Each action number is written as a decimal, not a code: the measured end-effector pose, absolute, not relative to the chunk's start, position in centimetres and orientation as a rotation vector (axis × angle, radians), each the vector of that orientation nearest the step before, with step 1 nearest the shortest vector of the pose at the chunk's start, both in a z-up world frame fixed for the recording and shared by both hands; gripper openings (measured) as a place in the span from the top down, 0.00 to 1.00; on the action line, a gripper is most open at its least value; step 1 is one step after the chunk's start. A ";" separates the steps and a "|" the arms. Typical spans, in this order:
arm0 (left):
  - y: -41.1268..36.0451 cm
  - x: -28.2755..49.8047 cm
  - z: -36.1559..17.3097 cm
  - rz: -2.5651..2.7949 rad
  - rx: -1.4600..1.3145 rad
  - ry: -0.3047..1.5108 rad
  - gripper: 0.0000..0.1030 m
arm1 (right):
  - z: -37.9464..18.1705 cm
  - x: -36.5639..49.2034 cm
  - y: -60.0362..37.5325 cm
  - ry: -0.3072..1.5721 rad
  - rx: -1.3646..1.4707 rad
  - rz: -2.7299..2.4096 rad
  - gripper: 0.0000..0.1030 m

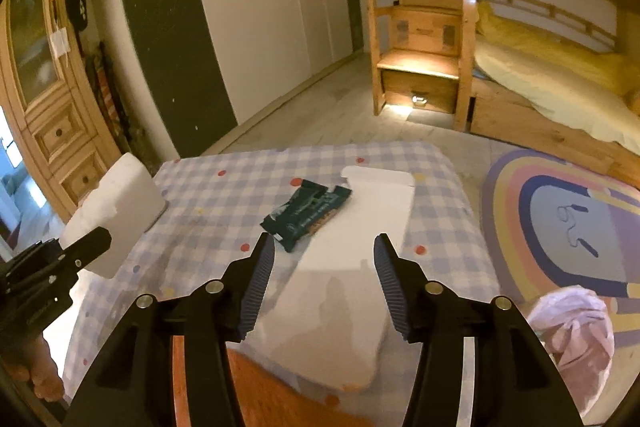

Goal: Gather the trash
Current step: 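Grasp the white foam block with the left gripper, then grasp the dark green snack wrappers with the right gripper and lift them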

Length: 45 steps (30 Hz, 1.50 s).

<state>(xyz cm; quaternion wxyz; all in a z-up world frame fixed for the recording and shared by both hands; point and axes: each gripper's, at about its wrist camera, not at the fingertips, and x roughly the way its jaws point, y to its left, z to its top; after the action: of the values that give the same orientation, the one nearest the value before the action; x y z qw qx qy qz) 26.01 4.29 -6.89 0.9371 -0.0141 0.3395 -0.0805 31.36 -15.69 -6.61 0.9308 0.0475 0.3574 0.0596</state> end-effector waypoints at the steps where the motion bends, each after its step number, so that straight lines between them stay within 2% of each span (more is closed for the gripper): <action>1: 4.2 26.4 -7.0 -0.166 -0.031 0.697 0.62 | -6.7 31.8 -15.4 0.738 0.093 0.120 0.49; 21: 4.9 31.6 -7.7 -0.116 -0.056 0.710 0.60 | -11.2 39.9 -11.1 0.938 0.059 0.038 0.49; 23: 4.8 31.3 -7.7 -0.110 -0.043 0.708 0.60 | -11.2 39.6 -10.9 0.931 0.035 0.032 0.55; 26: 4.8 30.9 -7.8 -0.118 -0.045 0.716 0.60 | -10.9 38.8 -10.5 0.916 0.009 0.039 0.74; 27: 4.8 30.7 -7.8 -0.118 -0.042 0.714 0.60 | -10.7 38.4 -10.5 0.909 0.004 0.048 0.92; 28: 4.8 30.5 -7.7 -0.117 -0.037 0.711 0.60 | -10.4 38.0 -10.6 0.902 0.009 0.059 0.98; 38: 4.6 26.5 -5.9 -0.121 -0.057 0.664 0.60 | -6.4 32.3 -12.6 0.772 0.062 0.185 0.98; 41: 4.7 26.4 -5.9 -0.116 -0.072 0.668 0.60 | -6.4 32.5 -12.8 0.771 0.053 0.189 0.96; 42: 4.7 26.5 -6.0 -0.108 -0.071 0.671 0.60 | -6.5 32.8 -12.7 0.774 0.050 0.187 0.94; 44: 4.7 27.1 -6.3 -0.096 -0.066 0.681 0.60 | -6.6 33.4 -12.2 0.782 0.046 0.188 0.81; 45: 4.7 27.4 -6.4 -0.097 -0.065 0.682 0.60 | -6.5 33.7 -11.8 0.778 0.039 0.185 0.69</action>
<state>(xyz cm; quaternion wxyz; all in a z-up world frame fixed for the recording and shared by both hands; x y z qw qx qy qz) 27.40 4.72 -6.36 0.9407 -0.0319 0.3343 -0.0476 33.69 -11.83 -6.51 0.9209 0.0190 0.3787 0.0902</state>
